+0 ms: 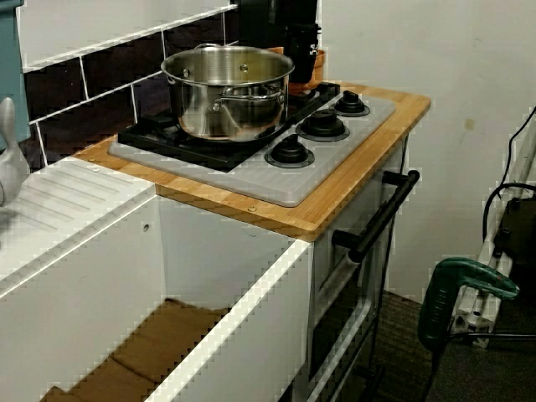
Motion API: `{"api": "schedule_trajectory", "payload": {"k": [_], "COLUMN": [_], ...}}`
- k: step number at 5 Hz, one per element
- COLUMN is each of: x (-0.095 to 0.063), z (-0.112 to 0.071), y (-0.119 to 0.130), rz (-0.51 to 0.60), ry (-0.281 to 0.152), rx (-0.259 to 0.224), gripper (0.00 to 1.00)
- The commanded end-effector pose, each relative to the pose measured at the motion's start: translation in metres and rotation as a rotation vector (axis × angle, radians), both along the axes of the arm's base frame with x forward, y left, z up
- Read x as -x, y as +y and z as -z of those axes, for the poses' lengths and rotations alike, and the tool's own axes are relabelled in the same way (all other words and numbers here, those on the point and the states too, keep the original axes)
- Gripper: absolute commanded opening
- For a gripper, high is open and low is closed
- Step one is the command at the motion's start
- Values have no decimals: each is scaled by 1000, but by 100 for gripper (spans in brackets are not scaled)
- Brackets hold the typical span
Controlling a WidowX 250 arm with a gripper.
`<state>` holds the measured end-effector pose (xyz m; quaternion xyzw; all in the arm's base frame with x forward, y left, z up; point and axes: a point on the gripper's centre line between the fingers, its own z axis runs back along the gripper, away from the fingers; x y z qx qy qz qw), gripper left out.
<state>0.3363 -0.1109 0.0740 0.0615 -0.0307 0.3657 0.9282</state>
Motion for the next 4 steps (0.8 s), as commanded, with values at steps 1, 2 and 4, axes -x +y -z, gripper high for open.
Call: {"api": "schedule_trajectory", "payload": {"k": [1, 2, 4], "x": [1, -1, 2], "z": [-53, -72, -116], "y": [1, 0, -7], "rz": [44, 95, 169], "ry": [-52, -46, -85], "rx": [104, 155, 216], "gripper": [0, 0, 0]}}
